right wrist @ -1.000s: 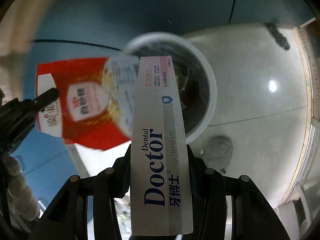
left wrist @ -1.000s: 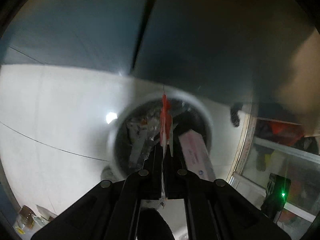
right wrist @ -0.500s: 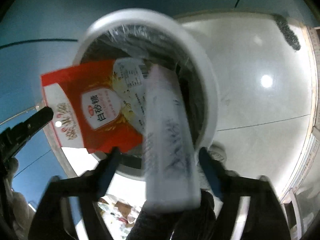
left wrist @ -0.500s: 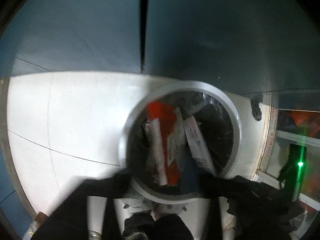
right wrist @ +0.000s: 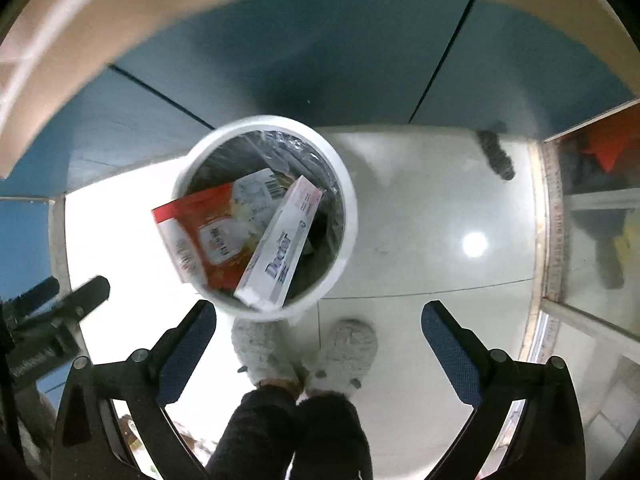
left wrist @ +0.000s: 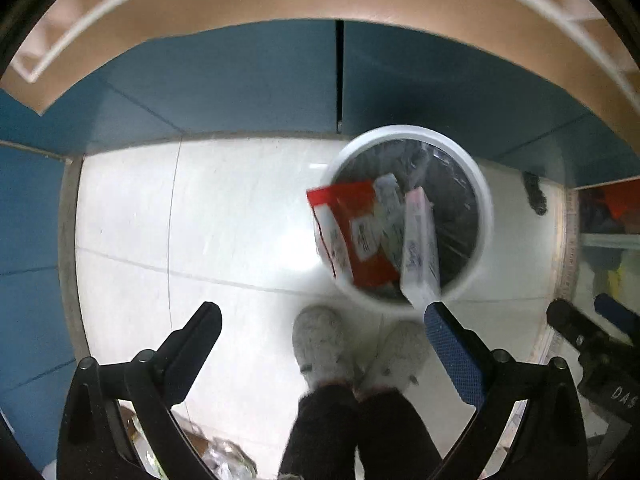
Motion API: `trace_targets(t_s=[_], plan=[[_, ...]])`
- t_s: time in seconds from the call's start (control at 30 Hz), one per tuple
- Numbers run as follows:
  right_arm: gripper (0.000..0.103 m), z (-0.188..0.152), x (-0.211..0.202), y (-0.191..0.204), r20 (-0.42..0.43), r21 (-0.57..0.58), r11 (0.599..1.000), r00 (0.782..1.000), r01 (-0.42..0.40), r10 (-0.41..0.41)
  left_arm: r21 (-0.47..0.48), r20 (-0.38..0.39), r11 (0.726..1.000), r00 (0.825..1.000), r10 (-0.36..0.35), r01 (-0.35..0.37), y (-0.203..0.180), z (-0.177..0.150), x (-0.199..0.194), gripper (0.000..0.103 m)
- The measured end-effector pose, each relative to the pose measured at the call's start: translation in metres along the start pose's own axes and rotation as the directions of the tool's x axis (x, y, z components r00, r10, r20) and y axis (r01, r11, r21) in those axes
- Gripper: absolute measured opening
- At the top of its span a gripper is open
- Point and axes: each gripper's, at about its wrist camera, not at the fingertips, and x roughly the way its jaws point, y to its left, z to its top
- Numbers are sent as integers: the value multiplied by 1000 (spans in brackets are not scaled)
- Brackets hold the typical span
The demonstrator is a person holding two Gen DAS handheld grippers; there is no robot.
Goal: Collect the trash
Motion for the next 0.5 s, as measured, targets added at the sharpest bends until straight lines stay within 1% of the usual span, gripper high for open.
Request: trace_targets(t_s=[0.03,0.13,0.23,0.33,0.5], plan=[[103,-6,-18,0,14,-4,1000,1000,8,-8,-5,6,1000,1000,-3,3,0,-5,-14,103],[103,-12,-66,2,58,-20,999,998,28,-27,-5,55,1000,998,4,-3,-3,-21,-72,103],[103,-27,-136,5,122,-32,999,992,34,-30,-9,107,1000,994,-6,7,-5,-30,-130,103],[103,-43,-200,10,169,-41,999,985,25,-17,-17,173,999,985,-25,28,0,-40,-202,103],[103,-74,-320,21,245,-56,998,969,-9,23,-20,252,995,964,-86,94,11,-58,-302,103]])
